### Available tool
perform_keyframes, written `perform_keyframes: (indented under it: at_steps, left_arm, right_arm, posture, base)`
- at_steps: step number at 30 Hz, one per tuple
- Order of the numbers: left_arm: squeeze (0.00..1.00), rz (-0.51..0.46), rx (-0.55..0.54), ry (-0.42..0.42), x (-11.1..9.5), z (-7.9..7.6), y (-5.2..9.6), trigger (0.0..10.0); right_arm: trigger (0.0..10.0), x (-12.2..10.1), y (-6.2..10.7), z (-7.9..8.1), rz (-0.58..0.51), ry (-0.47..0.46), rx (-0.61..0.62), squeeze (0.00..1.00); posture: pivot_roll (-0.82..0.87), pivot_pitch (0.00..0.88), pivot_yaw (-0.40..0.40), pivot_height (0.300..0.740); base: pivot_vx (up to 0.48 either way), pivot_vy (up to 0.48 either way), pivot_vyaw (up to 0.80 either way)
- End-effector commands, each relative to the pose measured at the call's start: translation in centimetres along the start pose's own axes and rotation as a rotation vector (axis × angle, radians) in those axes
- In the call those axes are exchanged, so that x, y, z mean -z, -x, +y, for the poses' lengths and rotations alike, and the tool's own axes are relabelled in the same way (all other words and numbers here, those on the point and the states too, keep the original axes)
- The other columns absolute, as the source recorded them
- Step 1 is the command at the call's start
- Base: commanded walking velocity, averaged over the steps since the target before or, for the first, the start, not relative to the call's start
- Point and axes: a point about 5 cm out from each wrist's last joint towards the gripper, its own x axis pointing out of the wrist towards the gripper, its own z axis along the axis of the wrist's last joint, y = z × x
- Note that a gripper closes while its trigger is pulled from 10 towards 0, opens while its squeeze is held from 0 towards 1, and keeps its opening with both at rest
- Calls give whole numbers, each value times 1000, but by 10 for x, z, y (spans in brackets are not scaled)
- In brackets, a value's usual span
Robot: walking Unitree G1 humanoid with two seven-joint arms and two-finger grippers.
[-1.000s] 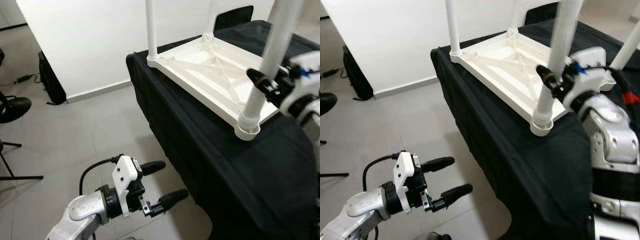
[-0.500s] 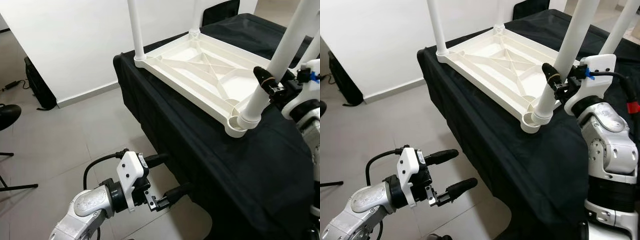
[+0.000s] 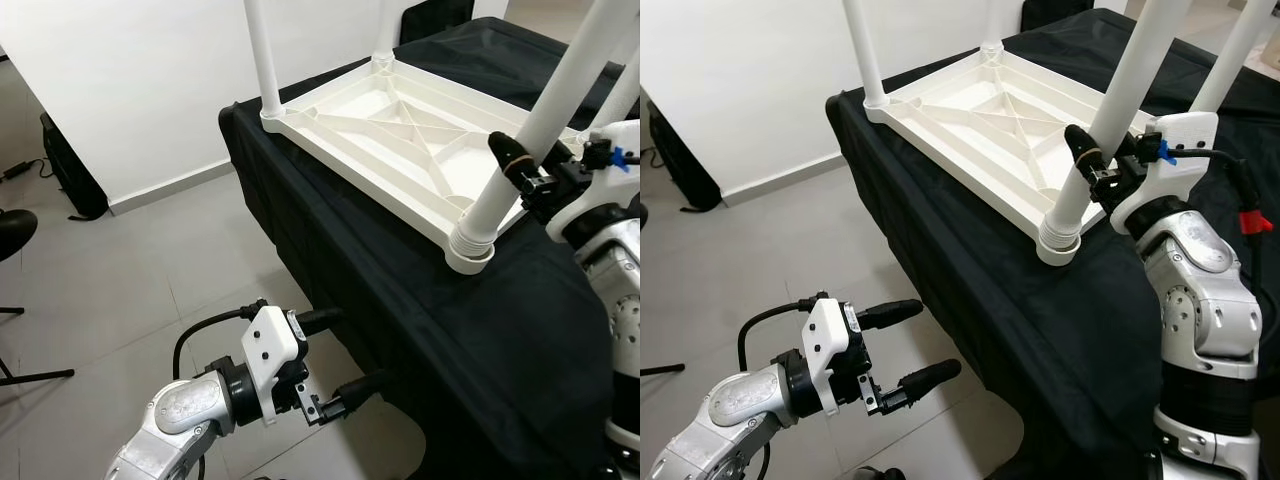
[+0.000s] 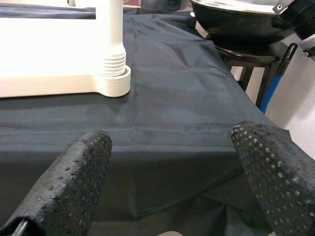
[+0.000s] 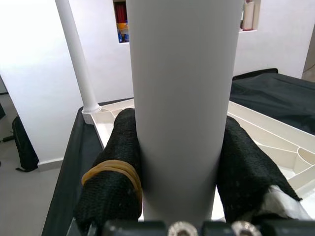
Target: Building children table
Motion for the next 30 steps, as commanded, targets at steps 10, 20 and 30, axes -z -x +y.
perform_keyframes:
  at_steps: [10, 20, 30]
  left_arm:
    - [0, 24, -296, -9, 0, 36, -2, 10000]
    - [0, -79, -632, 120, -5, 79, 10, 10000]
    - [0, -76, -609, 105, 1, 75, -11, 10000]
  right_arm:
    - [10000, -9, -4, 12, -76, -97, -13, 0]
    - [10000, -14, -18, 70, -128, -95, -152, 0]
    - [10000, -13, -26, 102, -114, -4, -171, 0]
  posture:
    - [-62, 149, 41, 740]
    - [-59, 80, 21, 740]
    - [-74, 25, 16, 740]
  base:
    - [0, 0, 0]
    - [0, 271, 0]
    - [0, 480, -331]
